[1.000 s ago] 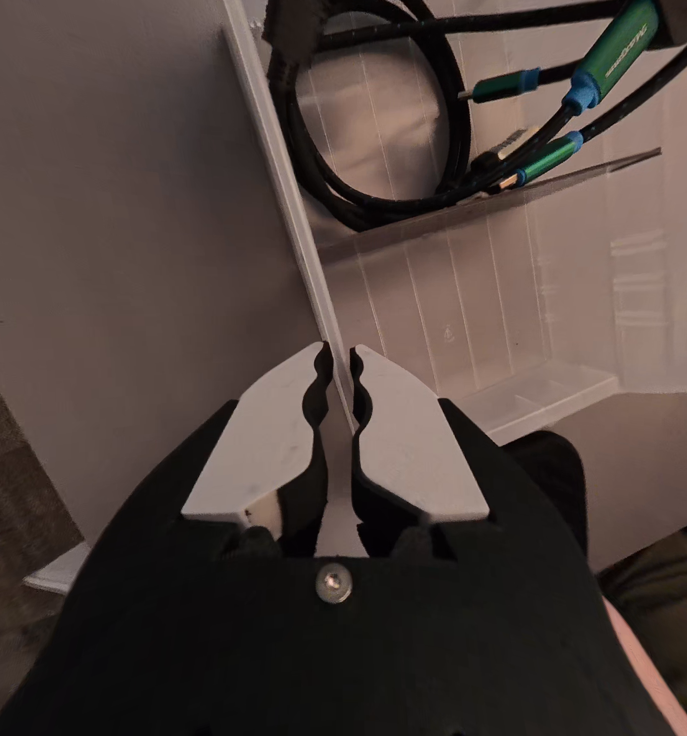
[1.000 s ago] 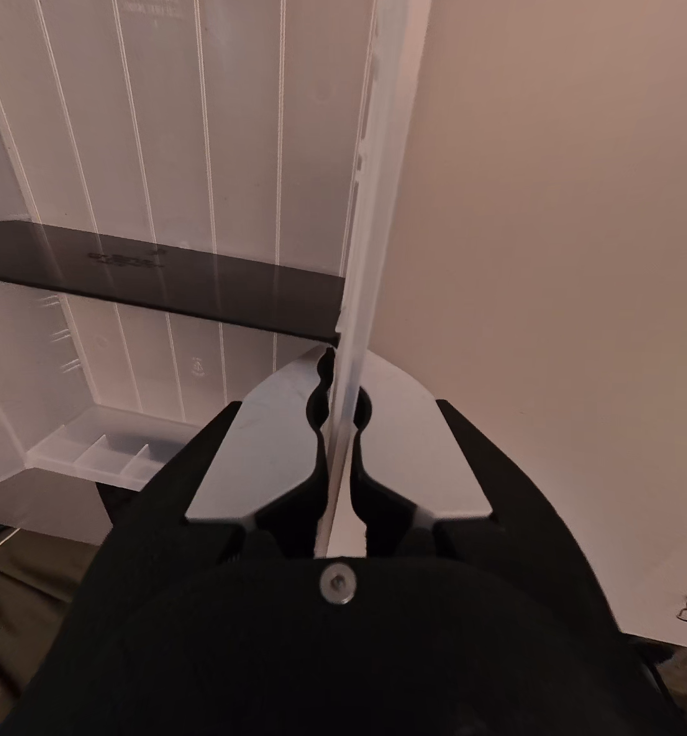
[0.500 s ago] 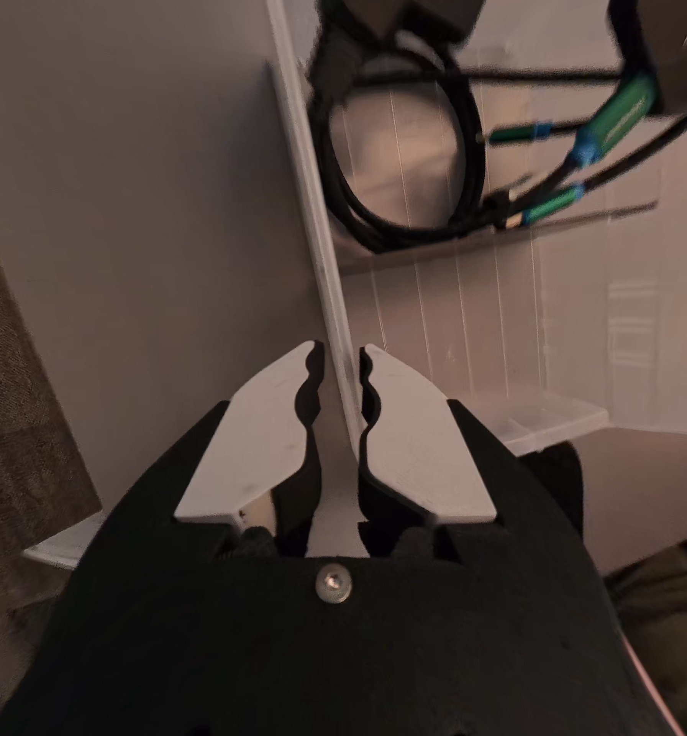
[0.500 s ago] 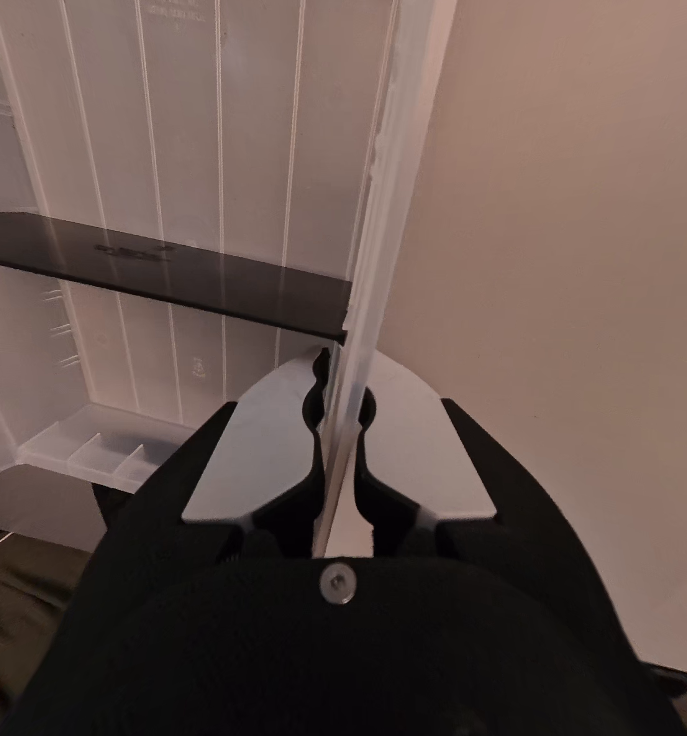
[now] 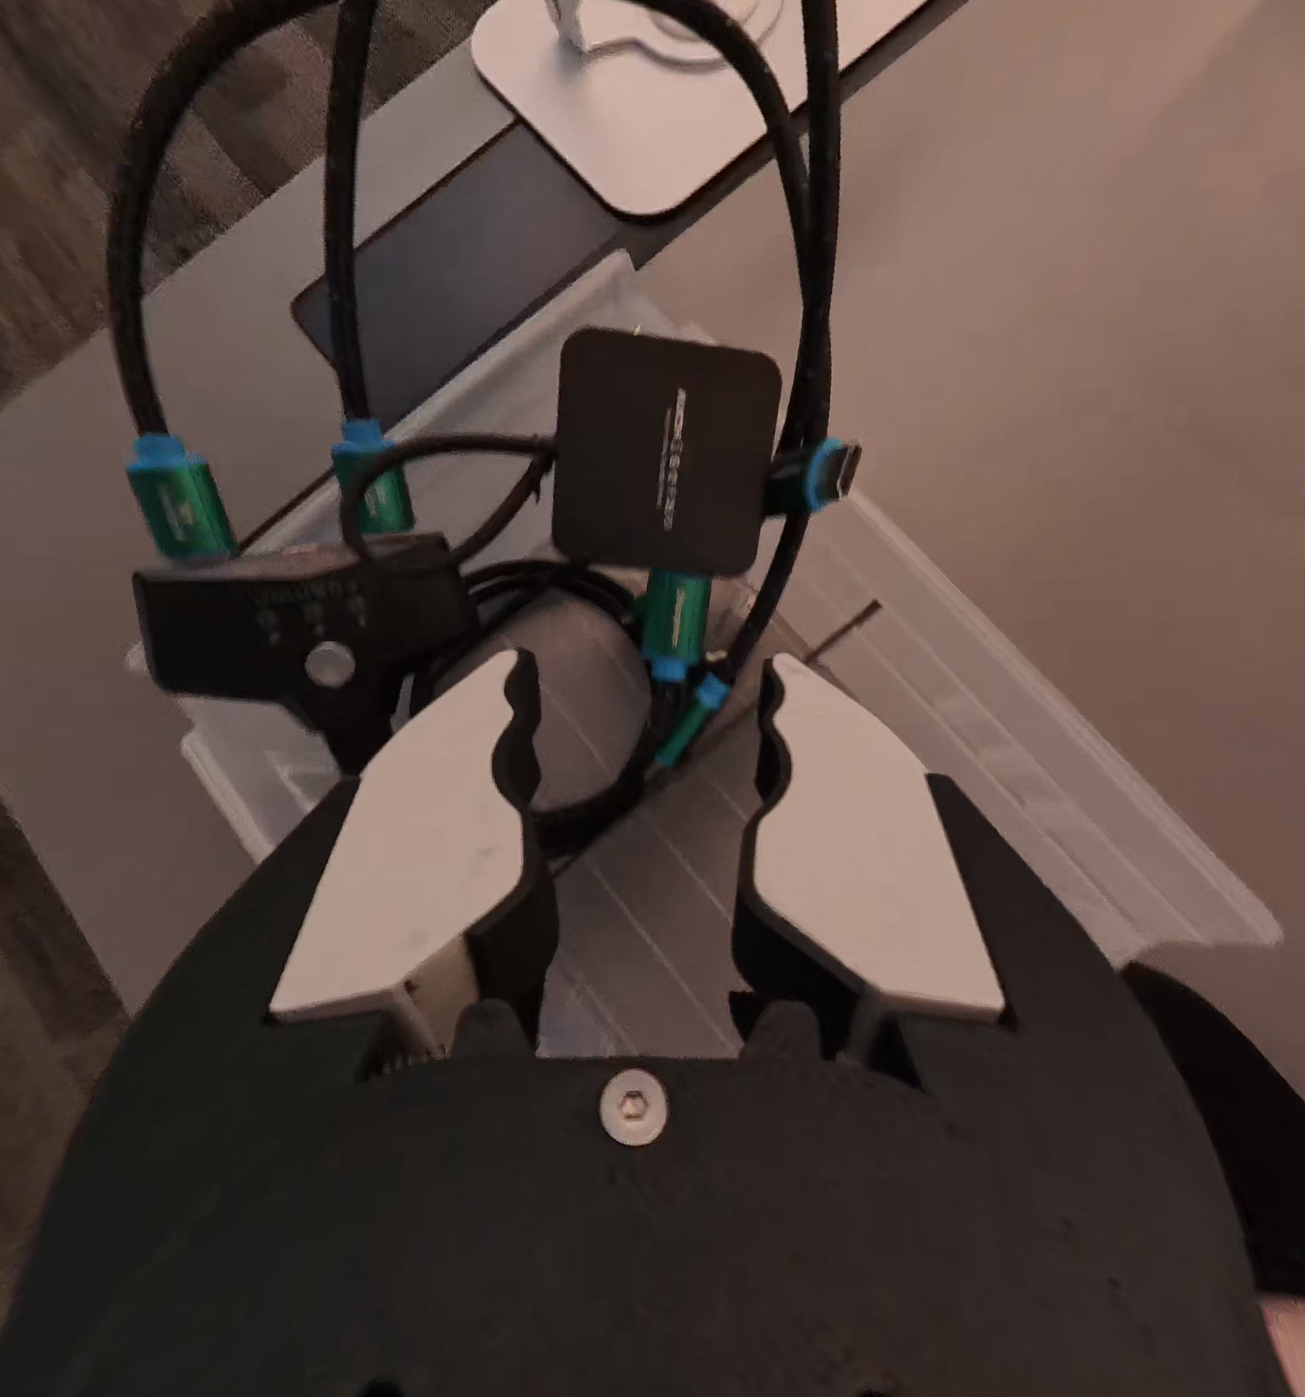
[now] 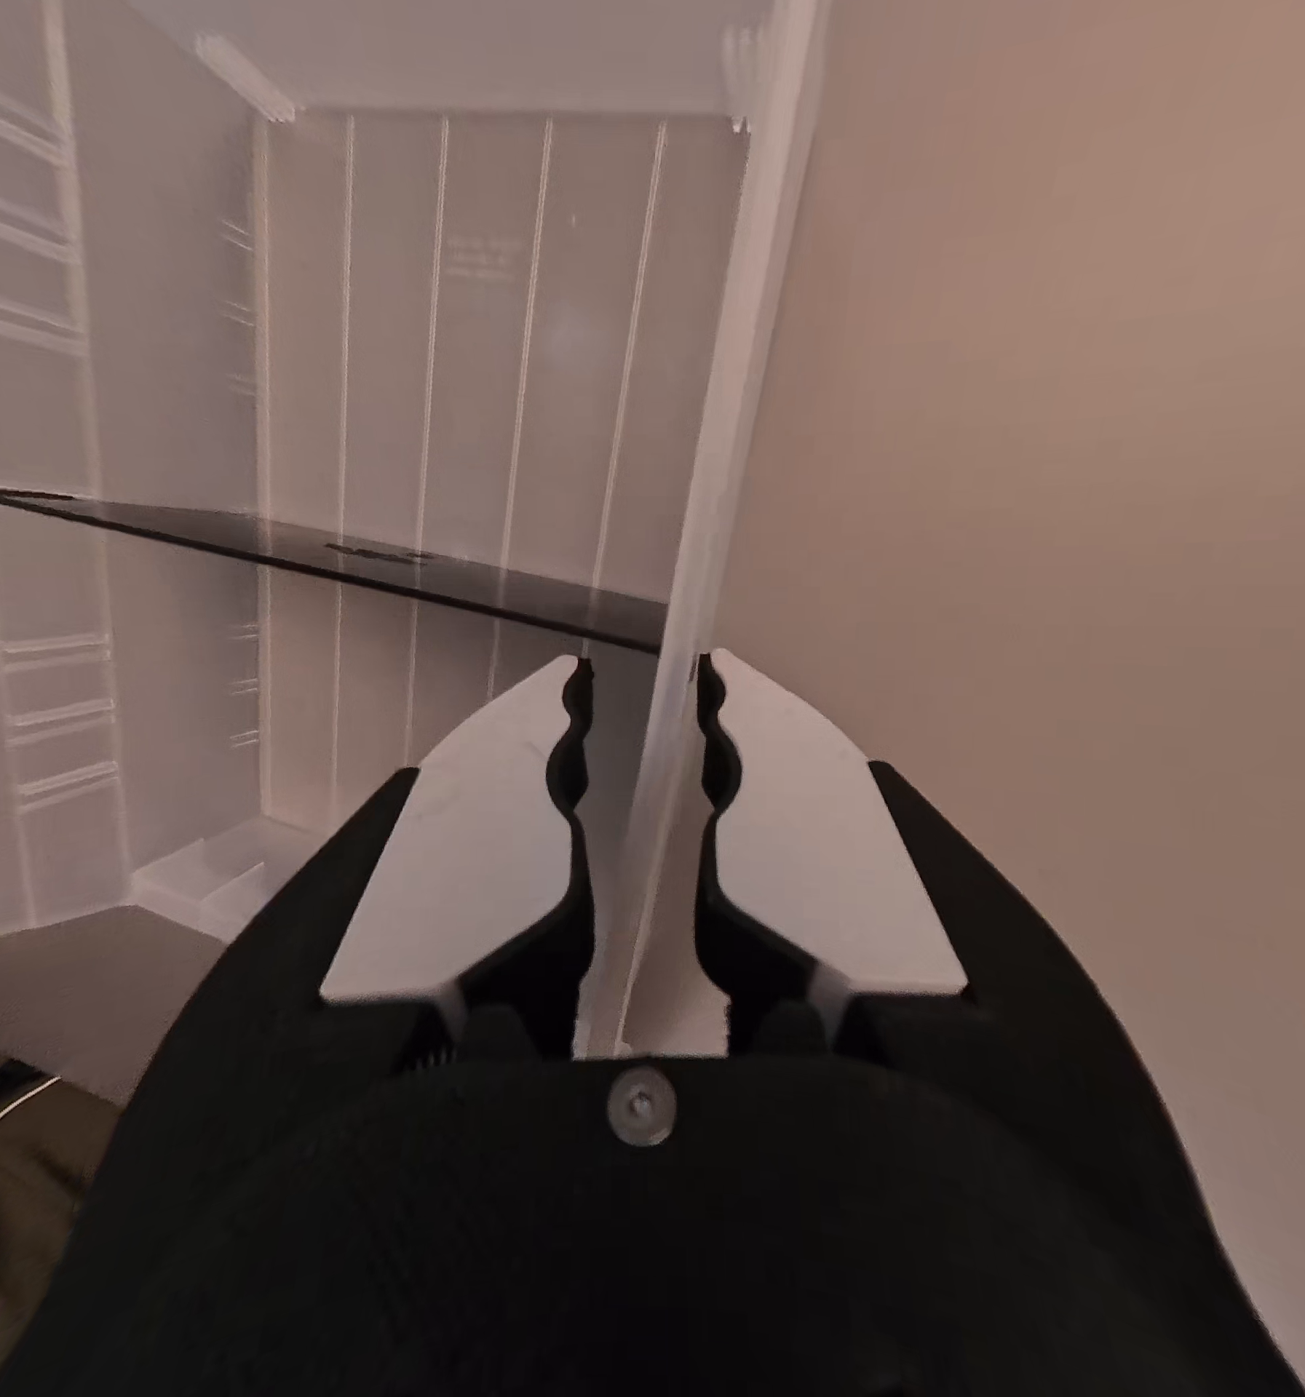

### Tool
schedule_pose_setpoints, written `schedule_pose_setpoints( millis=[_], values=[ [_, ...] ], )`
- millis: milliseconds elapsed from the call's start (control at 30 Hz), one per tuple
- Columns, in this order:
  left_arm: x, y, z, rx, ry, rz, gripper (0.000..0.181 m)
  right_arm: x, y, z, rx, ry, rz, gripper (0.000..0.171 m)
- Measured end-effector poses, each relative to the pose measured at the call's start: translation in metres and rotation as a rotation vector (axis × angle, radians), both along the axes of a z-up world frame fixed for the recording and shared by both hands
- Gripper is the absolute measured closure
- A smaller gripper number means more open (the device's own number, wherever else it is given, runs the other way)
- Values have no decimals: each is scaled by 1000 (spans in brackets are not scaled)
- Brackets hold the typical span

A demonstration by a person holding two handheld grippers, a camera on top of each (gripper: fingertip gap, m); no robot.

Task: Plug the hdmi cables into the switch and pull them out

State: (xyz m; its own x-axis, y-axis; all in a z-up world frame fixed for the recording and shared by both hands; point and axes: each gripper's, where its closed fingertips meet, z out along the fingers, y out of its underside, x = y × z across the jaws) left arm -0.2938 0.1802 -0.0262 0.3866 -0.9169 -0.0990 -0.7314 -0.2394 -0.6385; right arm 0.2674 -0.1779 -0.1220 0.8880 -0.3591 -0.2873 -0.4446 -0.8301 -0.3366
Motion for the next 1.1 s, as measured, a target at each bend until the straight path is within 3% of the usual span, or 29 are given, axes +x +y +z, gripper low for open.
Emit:
schedule_pose_setpoints(
  millis=[167,367,567,633,733,1100],
  values=[
    [16,8,-24,-43,59,6,126,-5,-7,-9,-54,-39,44,143],
    [14,13,-32,-27,93,10,125,0,-14,-15,-129,-123,95,159],
    [36,14,-2,234,19,-82,101,4,-11,-6,-103,-160,110,157],
    [42,13,0,349,55,-122,90,4,-8,1,-58,-158,103,154],
    [50,18,-6,456,147,-148,88,3,-7,6,-21,-153,97,153],
    [53,34,-31,350,330,-309,95,-2,-14,6,25,-139,91,152]
  ],
)
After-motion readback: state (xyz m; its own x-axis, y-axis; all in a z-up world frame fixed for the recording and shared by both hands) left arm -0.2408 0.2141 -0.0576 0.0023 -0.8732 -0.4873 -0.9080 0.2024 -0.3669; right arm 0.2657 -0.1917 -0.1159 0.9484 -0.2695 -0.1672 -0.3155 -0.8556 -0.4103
